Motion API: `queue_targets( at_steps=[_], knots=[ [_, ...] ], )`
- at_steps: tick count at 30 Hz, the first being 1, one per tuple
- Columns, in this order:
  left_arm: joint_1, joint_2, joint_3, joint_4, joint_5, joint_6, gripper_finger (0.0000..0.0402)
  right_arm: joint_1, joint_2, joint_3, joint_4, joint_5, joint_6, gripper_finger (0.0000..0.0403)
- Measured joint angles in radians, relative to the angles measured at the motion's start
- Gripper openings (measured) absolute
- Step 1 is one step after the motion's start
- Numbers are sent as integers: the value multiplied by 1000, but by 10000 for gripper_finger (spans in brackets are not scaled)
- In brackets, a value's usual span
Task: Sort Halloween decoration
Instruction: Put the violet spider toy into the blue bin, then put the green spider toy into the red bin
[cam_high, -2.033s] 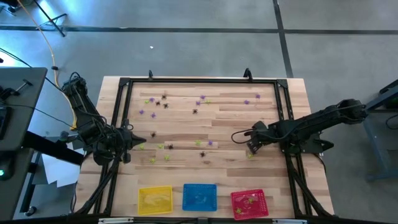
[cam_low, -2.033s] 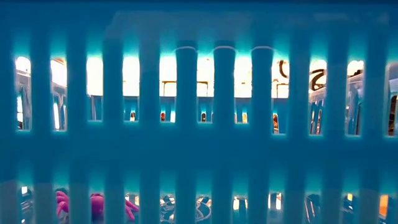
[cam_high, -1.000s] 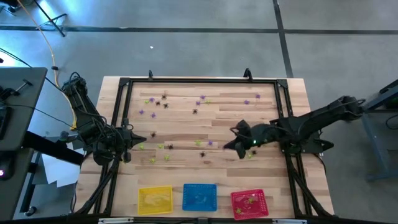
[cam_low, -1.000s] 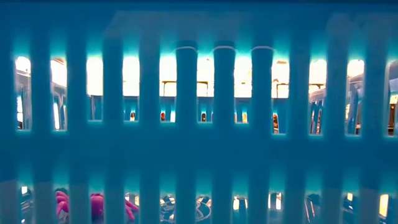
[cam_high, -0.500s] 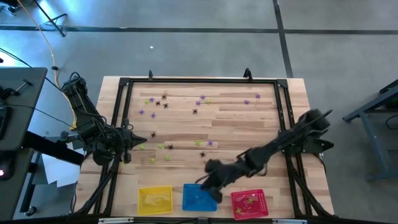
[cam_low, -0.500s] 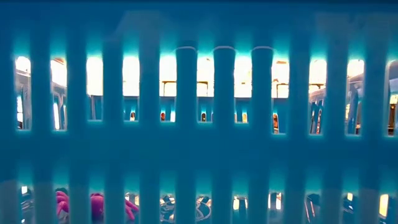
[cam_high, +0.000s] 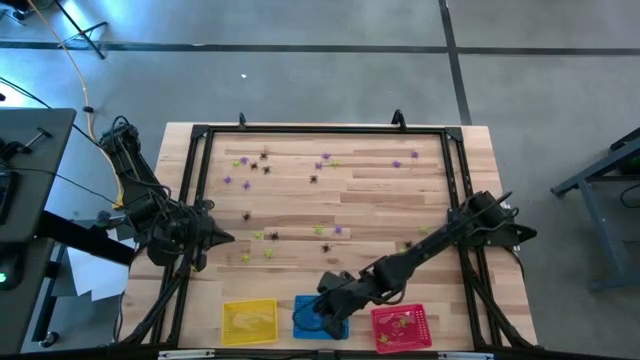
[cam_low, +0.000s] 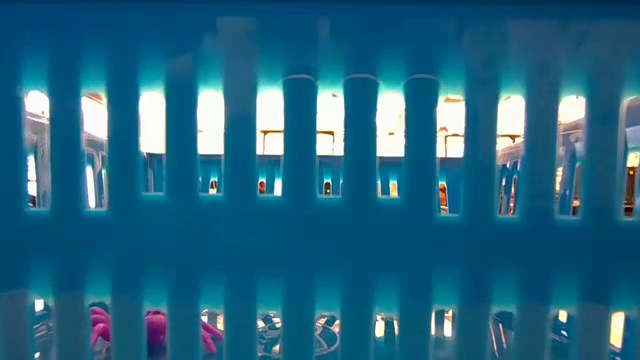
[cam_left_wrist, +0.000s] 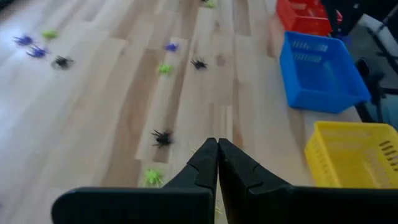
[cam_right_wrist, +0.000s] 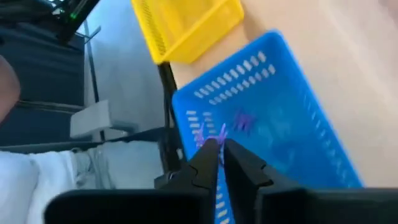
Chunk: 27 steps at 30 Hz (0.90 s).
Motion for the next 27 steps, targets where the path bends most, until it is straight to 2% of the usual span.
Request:
queue_targets(
  at_steps=[9, 16, 19, 21, 27],
  knots=[
    [0, 0, 0, 2, 5, 34, 0, -4, -3, 1, 0, -15, 27, 117],
    [0, 0, 0, 3, 3, 34, 0, -7, -5, 2, -17, -18, 9, 129],
    [0, 0, 0, 3, 3, 34, 0, -14, -35, 2, -138, -12, 0, 128],
    [0, 0, 0, 3, 3, 34, 0, -20, -74, 2, -256, 32, 0, 128],
    [0, 0, 0, 9, 2, 34, 0, -48, -214, 1, -773, 145, 79, 128]
  ],
)
